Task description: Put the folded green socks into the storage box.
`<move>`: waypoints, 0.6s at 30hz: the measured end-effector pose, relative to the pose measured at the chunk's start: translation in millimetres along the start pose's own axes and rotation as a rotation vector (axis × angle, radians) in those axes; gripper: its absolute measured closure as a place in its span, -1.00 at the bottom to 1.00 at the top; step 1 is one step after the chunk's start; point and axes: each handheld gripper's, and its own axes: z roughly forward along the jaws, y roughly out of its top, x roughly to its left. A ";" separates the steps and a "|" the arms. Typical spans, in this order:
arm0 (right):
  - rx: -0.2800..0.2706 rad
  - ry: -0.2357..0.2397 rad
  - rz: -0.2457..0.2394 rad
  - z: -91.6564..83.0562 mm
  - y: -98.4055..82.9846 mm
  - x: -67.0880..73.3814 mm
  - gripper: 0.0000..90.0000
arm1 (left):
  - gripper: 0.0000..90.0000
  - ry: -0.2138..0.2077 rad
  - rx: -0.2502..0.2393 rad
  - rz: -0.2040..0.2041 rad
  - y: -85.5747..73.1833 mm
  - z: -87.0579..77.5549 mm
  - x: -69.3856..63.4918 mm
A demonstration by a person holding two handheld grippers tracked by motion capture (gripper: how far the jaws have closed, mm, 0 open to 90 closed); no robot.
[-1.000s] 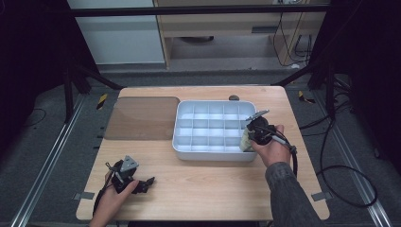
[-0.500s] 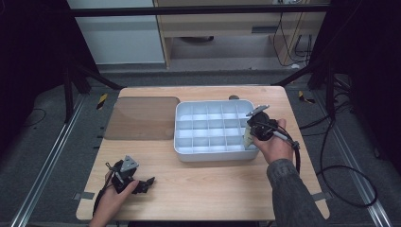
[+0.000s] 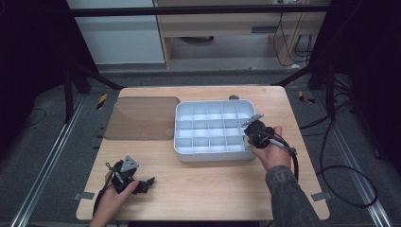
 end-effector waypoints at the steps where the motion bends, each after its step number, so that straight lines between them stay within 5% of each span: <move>1: 0.004 0.007 0.006 1.6 -1.4 0.8 0.59 | -1.00 0.000 0.000 0.000 0.0 0.0 0.0; 18: 0.044 0.071 0.044 15.8 -5.8 4.5 0.59 | -1.00 0.000 -0.001 0.001 0.1 0.2 -0.6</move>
